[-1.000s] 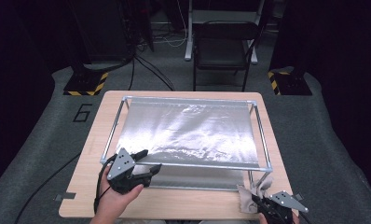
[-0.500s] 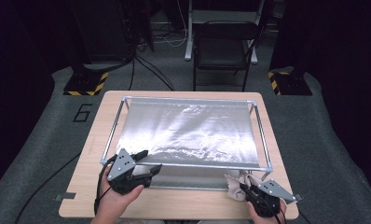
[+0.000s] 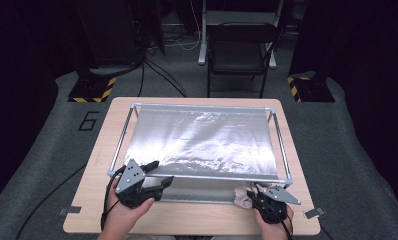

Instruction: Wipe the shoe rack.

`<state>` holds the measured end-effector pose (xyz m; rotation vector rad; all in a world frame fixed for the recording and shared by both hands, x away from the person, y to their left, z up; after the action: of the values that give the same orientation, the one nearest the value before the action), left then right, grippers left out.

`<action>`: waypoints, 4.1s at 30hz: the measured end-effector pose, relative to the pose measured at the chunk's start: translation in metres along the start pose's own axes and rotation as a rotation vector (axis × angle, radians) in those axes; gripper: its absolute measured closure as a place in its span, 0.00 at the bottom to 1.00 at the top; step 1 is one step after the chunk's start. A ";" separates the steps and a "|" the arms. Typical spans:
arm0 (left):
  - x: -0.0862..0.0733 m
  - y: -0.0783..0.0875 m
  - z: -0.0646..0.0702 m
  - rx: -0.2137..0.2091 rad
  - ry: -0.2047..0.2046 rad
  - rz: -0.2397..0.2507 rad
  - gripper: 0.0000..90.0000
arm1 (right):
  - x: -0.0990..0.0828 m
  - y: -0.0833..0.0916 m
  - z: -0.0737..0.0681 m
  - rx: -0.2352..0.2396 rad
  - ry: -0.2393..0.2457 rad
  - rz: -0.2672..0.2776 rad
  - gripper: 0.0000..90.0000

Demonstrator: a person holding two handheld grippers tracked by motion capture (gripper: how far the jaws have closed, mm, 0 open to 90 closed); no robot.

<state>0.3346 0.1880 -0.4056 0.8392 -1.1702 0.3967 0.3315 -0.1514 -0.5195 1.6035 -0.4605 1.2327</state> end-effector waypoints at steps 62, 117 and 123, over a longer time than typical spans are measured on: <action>0.000 -0.001 0.000 0.002 0.000 0.004 0.37 | -0.020 -0.038 -0.021 -0.037 0.082 -0.159 0.82; 0.001 -0.009 0.016 -0.022 -0.010 -0.006 0.40 | -0.013 -0.051 -0.034 0.036 0.096 -0.147 0.84; 0.001 -0.009 0.016 -0.020 -0.008 -0.003 0.40 | -0.006 -0.063 -0.056 0.085 0.098 -0.137 0.84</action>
<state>0.3304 0.1702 -0.4057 0.8258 -1.1785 0.3784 0.3509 -0.0778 -0.5573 1.6099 -0.2351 1.2342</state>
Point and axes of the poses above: each handheld gripper's, and its own axes: y roughly backward along the jaws, x roughly out of its top, z roughly to its right, the point moved 5 cm from there along -y, roughly forward along the jaws, and after that the axes turned 11 degrees about y, right-handed, at the moved point
